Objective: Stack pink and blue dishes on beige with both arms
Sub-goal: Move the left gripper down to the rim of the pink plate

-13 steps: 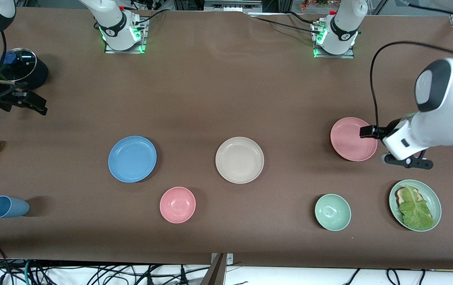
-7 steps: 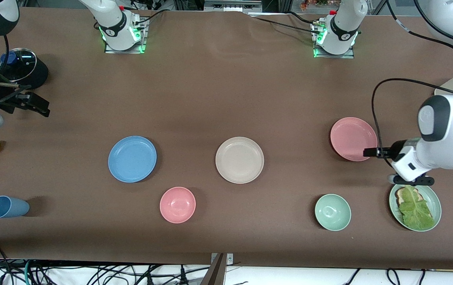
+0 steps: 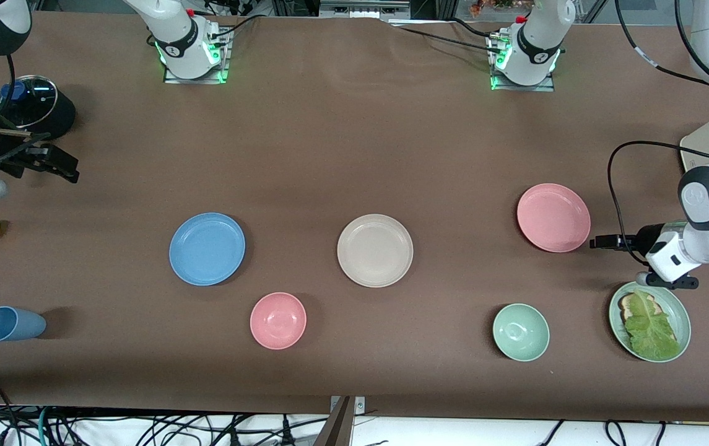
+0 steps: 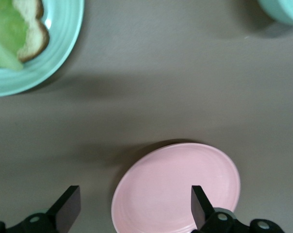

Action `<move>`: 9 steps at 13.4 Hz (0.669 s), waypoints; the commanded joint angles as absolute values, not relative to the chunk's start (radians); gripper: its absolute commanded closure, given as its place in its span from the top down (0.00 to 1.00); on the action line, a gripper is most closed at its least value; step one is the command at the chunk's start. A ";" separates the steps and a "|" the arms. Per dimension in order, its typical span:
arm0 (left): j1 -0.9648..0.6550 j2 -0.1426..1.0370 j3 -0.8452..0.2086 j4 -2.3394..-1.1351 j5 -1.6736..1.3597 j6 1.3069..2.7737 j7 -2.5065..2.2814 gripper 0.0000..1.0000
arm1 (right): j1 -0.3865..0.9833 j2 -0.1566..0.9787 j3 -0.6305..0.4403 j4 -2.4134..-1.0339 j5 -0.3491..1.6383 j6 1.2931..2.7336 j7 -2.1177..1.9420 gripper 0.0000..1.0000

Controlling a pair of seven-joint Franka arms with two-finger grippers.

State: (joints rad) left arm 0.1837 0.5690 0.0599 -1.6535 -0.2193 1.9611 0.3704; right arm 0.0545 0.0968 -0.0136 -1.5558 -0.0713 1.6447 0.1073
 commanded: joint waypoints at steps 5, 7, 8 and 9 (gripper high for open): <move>0.224 0.442 0.057 -2.006 -0.324 2.300 0.546 0.99 | 0.054 0.103 -0.008 -1.536 -0.090 1.641 0.114 1.00; 0.213 0.408 0.057 -2.083 -0.353 2.361 0.548 0.99 | 0.054 0.103 -0.009 -1.536 -0.094 1.641 0.114 1.00; 0.210 0.390 0.057 -2.121 -0.359 2.394 0.548 0.99 | 0.054 0.103 -0.008 -1.536 -0.094 1.641 0.114 1.00; 0.209 0.371 0.057 -2.162 -0.367 2.428 0.548 0.99 | 0.054 0.103 -0.008 -1.536 -0.094 1.641 0.114 1.00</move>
